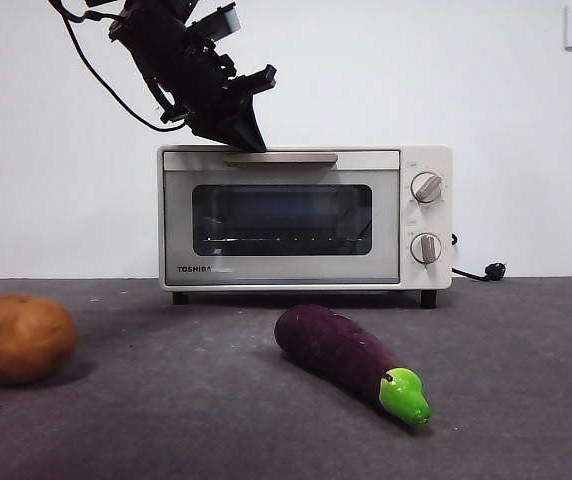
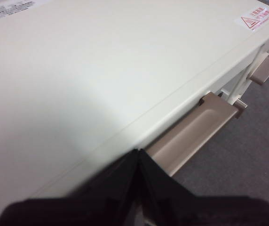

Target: Take the eggplant from the table,put the eggplant in the oven

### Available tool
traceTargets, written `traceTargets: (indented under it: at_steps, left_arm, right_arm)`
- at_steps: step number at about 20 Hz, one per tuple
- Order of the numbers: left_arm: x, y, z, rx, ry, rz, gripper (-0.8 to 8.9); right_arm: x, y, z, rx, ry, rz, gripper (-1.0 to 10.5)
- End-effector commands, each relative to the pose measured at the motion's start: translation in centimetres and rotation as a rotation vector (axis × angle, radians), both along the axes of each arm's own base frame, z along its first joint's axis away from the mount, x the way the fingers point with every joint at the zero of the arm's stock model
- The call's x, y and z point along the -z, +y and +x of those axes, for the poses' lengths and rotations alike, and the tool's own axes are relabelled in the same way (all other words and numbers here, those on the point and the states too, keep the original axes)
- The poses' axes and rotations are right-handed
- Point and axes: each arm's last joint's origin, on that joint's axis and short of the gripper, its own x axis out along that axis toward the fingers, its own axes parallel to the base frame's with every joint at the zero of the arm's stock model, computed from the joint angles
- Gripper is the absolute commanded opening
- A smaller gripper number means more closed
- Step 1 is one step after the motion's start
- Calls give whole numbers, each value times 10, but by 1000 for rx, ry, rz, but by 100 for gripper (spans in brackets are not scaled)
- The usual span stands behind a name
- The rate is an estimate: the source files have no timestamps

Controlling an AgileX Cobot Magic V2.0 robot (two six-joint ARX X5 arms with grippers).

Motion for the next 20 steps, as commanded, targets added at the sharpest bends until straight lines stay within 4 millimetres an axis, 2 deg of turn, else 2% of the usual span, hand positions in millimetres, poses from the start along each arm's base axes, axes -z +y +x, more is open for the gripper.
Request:
traceTargets:
  at_steps: [1, 11, 20]
  left_arm:
    - [7, -3, 4, 3, -11, 20, -6]
    - [16, -2, 3, 42, 15, 94, -6]
    - [47, -8, 6, 66, 141, 144, -6]
  right_arm:
    - [0, 0, -2, -4, 4, 3, 566]
    - [2, 0, -3, -6, 28, -4, 566]
    - [3, 0, -3, -6, 34, -4, 566]
